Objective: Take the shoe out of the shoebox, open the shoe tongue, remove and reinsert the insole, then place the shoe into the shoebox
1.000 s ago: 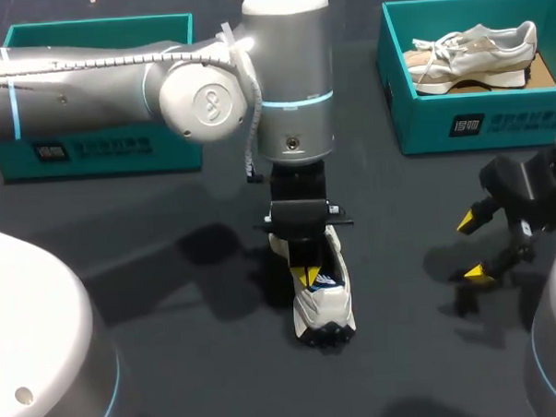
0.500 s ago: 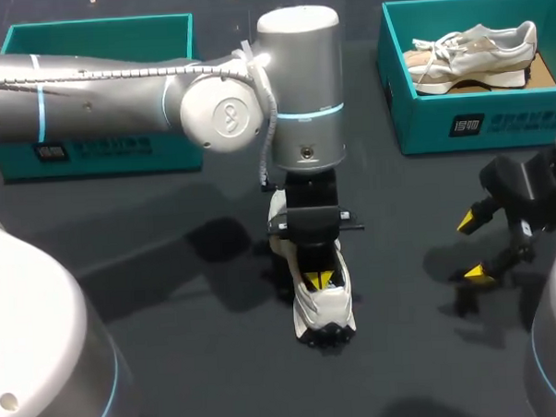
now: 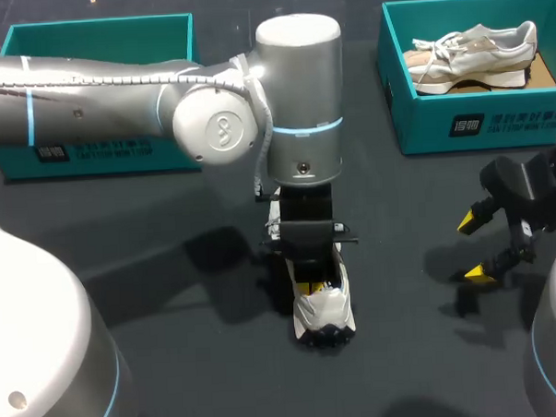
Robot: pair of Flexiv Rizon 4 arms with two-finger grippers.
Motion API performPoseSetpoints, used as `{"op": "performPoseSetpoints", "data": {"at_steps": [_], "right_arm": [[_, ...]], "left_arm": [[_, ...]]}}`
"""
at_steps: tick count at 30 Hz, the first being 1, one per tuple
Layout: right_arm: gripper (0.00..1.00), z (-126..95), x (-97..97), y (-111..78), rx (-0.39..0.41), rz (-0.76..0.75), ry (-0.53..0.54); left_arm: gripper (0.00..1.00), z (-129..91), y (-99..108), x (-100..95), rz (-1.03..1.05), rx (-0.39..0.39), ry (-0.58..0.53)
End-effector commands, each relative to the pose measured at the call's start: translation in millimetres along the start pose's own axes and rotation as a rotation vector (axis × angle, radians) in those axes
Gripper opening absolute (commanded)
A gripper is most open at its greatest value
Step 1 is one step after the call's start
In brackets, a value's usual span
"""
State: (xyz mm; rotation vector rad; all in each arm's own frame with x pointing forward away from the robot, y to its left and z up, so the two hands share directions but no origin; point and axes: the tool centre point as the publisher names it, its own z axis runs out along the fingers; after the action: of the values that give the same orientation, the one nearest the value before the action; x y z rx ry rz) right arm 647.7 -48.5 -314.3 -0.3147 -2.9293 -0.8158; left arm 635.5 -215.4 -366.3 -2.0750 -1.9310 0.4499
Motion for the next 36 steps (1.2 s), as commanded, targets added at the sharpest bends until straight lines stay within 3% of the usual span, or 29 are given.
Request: {"op": "performPoseSetpoints", "data": {"at_steps": [1, 6, 14, 18, 27, 36], "right_arm": [[1.0, 0, 1.9, -0.3, 0.001, -0.001, -0.003], [1.0, 0, 1.9, -0.3, 0.001, -0.001, -0.003], [1.0, 0, 1.9, -0.3, 0.001, -0.001, -0.003], [1.0, 0, 1.9, -0.3, 0.001, -0.001, -0.003], [1.0, 0, 1.9, -0.3, 0.001, -0.001, -0.003], [1.0, 0, 1.9, -0.3, 0.001, -0.001, -0.003]], "left_arm": [[0.0, 37, 14, -14.6, -0.034, -0.022, 0.029], [0.0, 46, 22, -17.1, -0.055, 0.0, 0.026], [0.0, 8, 2, -19.5, -0.009, -0.013, -0.039], [0.0, 2, -5, -24.6, 0.002, -0.015, -0.038], [0.0, 18, -10, -26.1, 0.024, -0.049, 0.108], [0.0, 49, 20, -22.3, -0.082, -0.033, 0.106]]}}
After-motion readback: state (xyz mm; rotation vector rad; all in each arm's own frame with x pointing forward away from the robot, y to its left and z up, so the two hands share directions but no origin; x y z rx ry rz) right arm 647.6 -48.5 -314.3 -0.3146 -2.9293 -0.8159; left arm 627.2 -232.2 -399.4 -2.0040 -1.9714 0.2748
